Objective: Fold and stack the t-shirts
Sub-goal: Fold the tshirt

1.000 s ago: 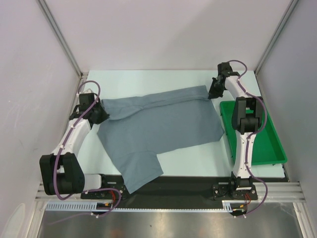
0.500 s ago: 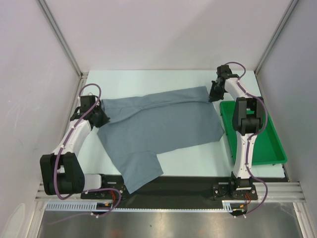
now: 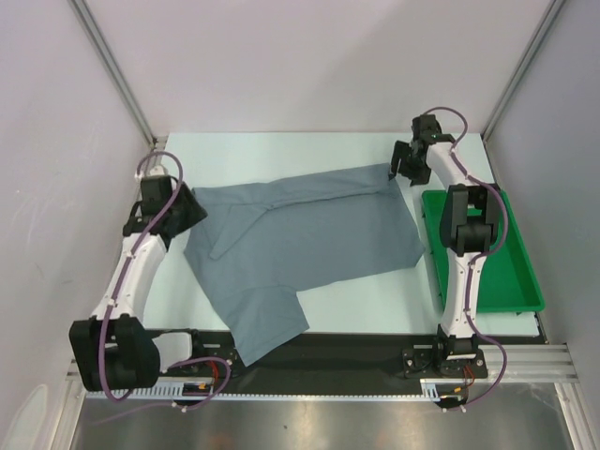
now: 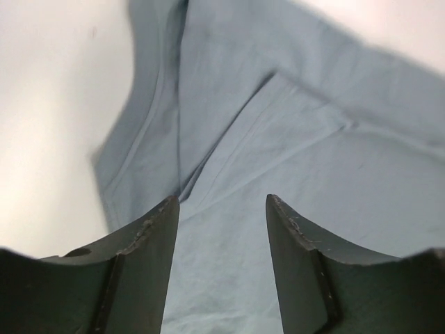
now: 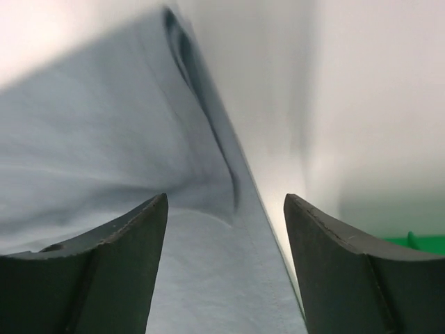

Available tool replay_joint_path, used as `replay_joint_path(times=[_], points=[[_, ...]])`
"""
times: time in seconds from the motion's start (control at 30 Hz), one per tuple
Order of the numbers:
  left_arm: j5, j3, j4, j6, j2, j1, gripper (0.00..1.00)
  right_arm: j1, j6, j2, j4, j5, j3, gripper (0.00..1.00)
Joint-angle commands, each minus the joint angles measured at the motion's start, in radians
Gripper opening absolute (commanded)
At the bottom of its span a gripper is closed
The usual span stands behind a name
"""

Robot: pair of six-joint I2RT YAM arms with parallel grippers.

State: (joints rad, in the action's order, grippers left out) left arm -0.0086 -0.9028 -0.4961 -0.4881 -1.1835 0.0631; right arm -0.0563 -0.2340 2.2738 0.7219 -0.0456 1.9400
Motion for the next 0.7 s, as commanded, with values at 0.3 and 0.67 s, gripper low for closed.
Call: replay_joint_path(times=[0.3,0.67], points=[[0.216,-0.289,0.237,0.029,-0.436,0.118,0.54,-0.034,-0.002,0.190,-0.045,-0.131,0.447,0.87],[0.273,-0.410,0.341,-0.012,-0.656,0.199,0.49,-0.043,-0.013,0.199,-0.150,-0.129,0.364,0.84]])
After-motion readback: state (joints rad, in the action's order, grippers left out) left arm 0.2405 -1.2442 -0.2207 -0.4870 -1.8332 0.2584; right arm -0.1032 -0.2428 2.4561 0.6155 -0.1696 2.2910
